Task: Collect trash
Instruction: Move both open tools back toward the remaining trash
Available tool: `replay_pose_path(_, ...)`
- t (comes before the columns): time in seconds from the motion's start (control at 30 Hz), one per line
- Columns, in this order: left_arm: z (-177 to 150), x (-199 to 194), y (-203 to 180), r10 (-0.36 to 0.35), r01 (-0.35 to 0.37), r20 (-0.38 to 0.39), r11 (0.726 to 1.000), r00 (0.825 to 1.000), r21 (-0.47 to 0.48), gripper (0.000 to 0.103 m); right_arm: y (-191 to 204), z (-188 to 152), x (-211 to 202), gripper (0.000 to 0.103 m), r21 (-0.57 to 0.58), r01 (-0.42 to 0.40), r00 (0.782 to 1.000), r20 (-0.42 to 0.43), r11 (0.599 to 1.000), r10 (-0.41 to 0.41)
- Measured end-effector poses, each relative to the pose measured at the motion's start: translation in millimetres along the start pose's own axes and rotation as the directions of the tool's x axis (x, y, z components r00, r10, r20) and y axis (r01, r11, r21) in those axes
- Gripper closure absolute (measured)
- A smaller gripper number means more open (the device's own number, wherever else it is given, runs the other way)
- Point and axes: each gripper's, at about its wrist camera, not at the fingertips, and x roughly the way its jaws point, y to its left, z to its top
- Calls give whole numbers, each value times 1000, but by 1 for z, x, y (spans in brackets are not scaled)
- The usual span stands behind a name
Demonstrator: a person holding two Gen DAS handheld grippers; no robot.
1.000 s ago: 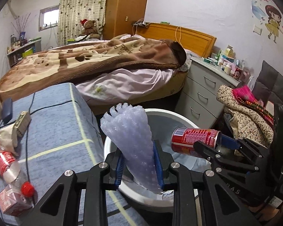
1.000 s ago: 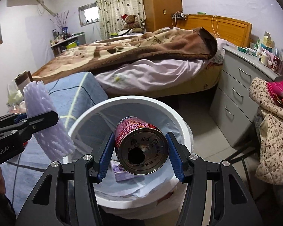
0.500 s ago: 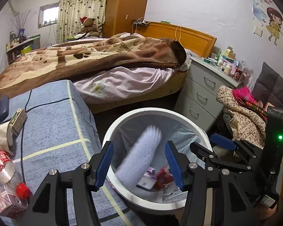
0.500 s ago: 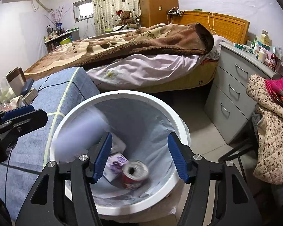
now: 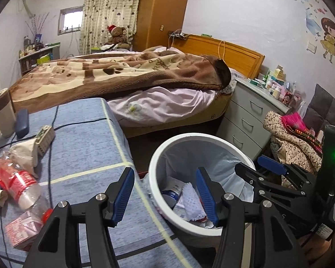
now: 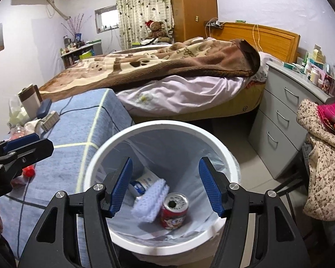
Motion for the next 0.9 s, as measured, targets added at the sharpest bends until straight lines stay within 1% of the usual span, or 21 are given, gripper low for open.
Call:
replay_pose_path(0.17,-2,-20,12,28,-28,32,1000,999,-9,46,14,3,-6,39,-19,-32,999,23,999,33)
replay_pose_path(0.2,-3,-24,15,34,-34,35,999,999,-11,46,17,3,-6,37,-22,-40,999,27,999,41)
replay_pose_path(0.23,-4,-29,19,40,-39,41,999,998,-16,46,20,3,-7,33,-26,-48,998,31,999,49)
replay_pose_path(0.3,-7,-36,26,52,-51,47,998,998,-23,46,27,4,-7,31,-34,-66,997,36,997,68)
replay_pose_path(0.47,-19,-56,50,103,-100,66,994,993,-45,46,44,6,-5,31,-45,-103,994,42,994,105)
replay_pose_path(0.53,-24,-62,61,106,-102,70,993,992,-62,46,50,7,-5,31,-50,-119,992,45,992,122)
replay_pose_path(0.73,-40,-79,94,157,-148,67,982,985,-113,44,74,10,-1,31,-80,-171,983,52,982,175)
replay_pose_path(0.9,-53,-88,119,189,-180,60,976,980,-125,43,93,13,5,31,-107,-207,976,43,972,213)
